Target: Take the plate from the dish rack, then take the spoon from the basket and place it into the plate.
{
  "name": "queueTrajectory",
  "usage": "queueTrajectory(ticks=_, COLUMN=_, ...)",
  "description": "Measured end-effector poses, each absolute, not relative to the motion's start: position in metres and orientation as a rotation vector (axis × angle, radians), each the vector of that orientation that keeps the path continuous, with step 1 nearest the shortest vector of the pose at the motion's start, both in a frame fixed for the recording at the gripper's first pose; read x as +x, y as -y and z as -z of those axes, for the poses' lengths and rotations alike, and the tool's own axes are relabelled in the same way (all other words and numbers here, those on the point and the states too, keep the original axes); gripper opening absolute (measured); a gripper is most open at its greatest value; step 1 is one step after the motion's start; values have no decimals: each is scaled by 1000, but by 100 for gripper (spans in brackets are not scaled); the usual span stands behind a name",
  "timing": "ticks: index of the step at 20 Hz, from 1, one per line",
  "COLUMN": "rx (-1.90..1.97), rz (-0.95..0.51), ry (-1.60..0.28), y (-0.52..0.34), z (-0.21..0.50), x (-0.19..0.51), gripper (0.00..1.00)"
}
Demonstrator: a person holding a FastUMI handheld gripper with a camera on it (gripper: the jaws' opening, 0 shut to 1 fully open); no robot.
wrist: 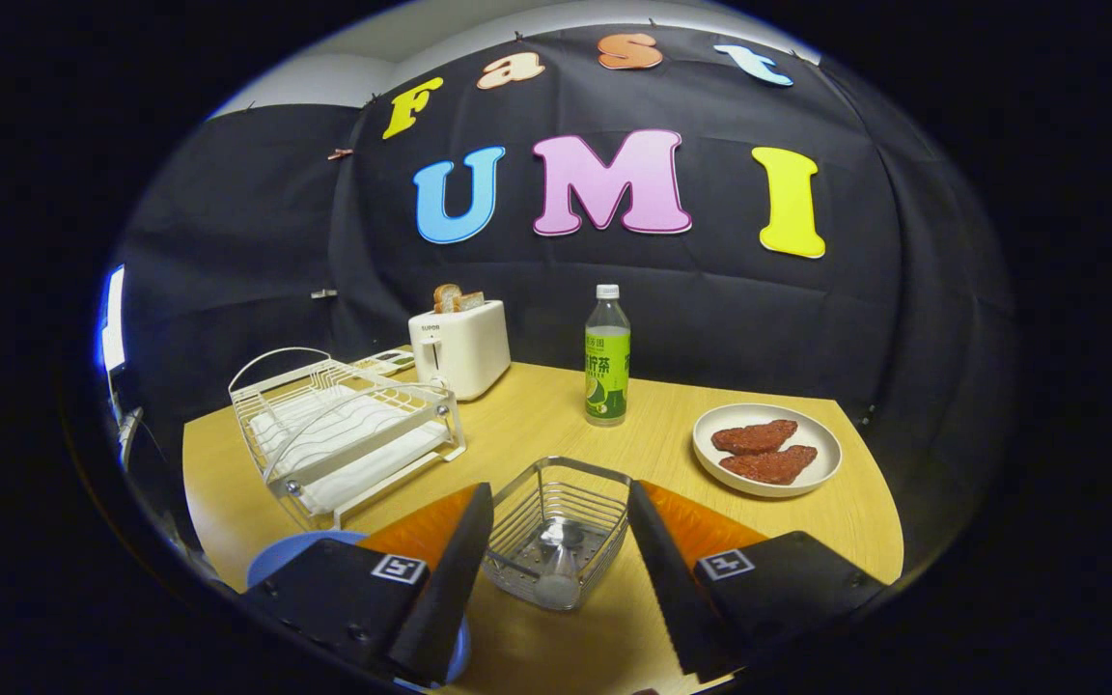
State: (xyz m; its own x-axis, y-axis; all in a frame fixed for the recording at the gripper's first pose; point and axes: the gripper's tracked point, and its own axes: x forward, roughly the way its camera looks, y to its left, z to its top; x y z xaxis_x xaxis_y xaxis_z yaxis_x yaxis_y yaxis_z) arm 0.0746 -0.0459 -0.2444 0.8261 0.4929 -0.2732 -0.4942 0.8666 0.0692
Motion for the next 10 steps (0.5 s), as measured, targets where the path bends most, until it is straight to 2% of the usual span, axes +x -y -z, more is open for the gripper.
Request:
queueTrajectory(ticks=2, rx=7, rz=-538, ry=-289, y=40, z=247, x=74, gripper=70)
queueTrajectory(ticks=5, rx=-38, rz=-539, ry=-271, y=38, z=251, x=77, gripper=65)
queueTrajectory(ticks=6, rx=-35, rz=-539, ry=-273, y=36, z=252, x=76, gripper=52)
queueTrajectory(ticks=10, rx=-21, rz=-536, ry=-288, y=32, z=253, x=77, gripper=25)
